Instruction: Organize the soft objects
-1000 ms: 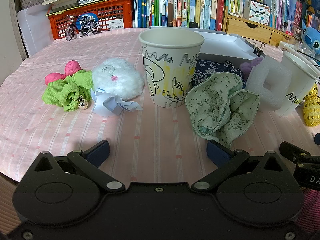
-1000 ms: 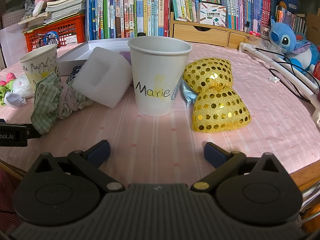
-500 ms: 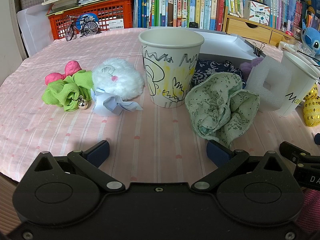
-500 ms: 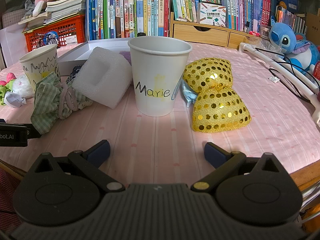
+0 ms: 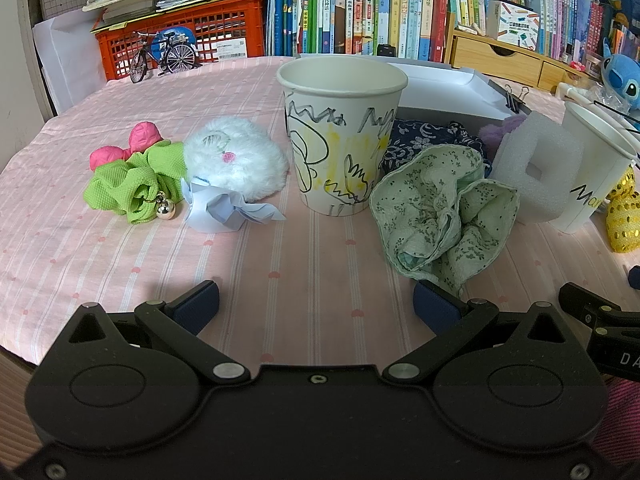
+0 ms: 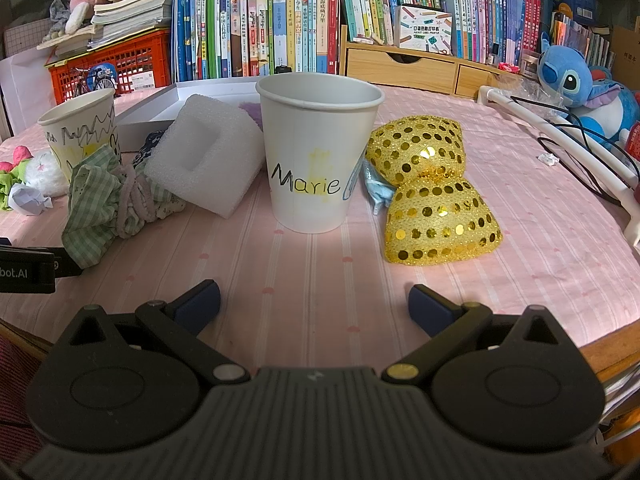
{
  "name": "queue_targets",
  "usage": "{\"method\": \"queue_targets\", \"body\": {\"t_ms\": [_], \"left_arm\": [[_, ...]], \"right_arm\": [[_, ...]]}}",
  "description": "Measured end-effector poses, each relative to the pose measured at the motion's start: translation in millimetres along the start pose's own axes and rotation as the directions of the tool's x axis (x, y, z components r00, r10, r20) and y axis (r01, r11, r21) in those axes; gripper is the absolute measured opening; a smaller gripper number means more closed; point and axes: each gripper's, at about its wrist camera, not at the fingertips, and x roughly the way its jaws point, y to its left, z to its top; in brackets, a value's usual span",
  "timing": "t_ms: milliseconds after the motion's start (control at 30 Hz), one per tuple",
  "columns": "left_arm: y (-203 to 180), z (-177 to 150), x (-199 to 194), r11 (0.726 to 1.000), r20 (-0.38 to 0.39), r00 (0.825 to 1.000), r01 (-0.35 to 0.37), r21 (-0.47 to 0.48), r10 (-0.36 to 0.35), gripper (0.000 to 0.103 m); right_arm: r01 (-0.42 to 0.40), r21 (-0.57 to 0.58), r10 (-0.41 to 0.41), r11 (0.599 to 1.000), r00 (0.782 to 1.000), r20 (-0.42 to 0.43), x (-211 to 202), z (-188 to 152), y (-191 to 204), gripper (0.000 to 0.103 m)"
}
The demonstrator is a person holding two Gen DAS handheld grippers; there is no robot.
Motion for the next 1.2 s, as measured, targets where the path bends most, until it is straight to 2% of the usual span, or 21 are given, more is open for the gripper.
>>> {"method": "queue_targets", "body": {"t_ms": [533, 733, 933, 1200], "left_arm": [[3.8, -3.2, -2.7, 0.999, 0.032, 0.999, 0.031, 0.018, -0.031, 0.103], [2.7, -1.1, -17.2, 0.995, 0.073, 0.993, 0.095, 0.024, -0.097, 0.103], [-9.4, 6.8, -33.5, 0.985, 0.165, 0.971, 0.165, 0.057, -0.172, 0.103], [-37.9, 14.0, -23.4, 0.976, 0.172, 0.962, 0.196, 0.095, -0.210, 0.103]], "right_arm": [[-0.032, -0.019, 0.033, 0.999, 0.996, 0.078, -1.8, -9.5, -7.7, 0.103], [-0.056, -0.028, 0.059, 0.998, 0.994, 0.088, -3.3, -7.3, -12.8, 0.103], [-0.017, -0.017, 0.020, 1.000, 0.981, 0.192, -16.0, 1.1, -25.6, 0.103], [0.066, -0.013, -0.061, 0.998, 0.968, 0.245, -12.0, 12.9, -52.2, 0.103]]}}
